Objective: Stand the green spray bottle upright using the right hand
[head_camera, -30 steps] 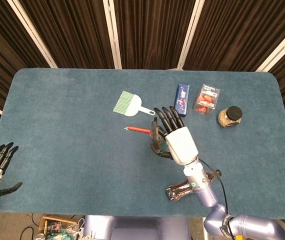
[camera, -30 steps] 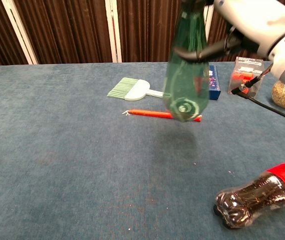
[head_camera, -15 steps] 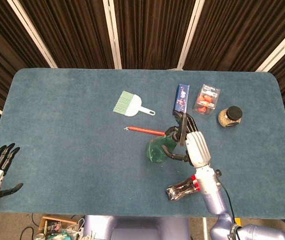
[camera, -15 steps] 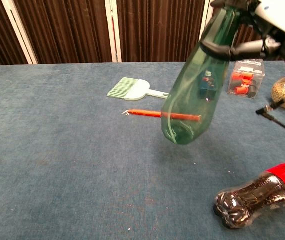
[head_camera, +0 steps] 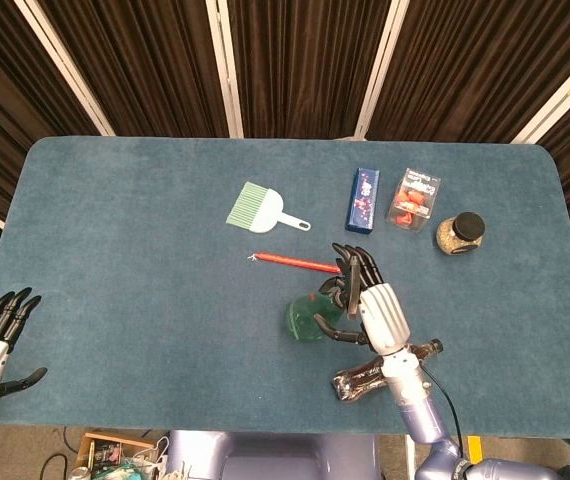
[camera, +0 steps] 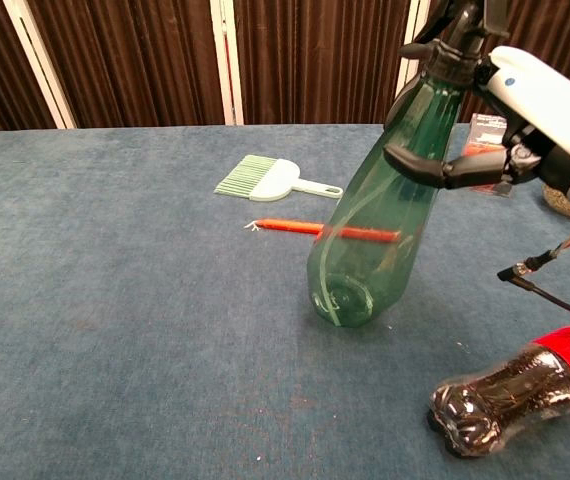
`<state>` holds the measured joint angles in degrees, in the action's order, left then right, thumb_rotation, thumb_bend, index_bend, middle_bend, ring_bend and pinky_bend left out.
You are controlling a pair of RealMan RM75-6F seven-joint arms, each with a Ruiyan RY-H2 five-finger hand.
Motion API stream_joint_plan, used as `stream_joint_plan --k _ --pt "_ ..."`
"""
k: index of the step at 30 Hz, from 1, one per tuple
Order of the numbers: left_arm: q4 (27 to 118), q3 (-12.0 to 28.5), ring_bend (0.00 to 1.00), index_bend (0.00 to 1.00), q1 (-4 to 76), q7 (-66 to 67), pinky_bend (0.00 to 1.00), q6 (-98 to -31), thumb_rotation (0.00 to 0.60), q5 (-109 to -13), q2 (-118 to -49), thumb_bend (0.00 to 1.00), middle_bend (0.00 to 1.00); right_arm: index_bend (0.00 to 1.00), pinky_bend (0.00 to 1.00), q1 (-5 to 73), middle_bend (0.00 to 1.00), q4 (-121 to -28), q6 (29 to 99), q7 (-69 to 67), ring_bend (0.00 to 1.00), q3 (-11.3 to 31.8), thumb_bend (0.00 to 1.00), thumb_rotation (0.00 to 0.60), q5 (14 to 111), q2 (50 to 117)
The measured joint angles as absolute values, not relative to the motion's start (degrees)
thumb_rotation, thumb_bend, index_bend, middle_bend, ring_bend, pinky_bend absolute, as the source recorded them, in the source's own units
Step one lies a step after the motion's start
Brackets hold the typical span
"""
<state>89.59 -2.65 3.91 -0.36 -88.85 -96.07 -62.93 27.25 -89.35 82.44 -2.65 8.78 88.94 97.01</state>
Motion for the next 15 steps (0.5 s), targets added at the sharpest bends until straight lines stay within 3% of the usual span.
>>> stream_joint_plan --k 15 --pt "89.5 -2.7 0.00 0.00 3.8 -0.5 0.00 -89.1 0.600 -96.3 -62.9 0.02 0.00 0.92 0.00 26.5 0.06 -84.5 83.1 -2.8 0.00 6.4 0.53 0.600 92.2 100.1"
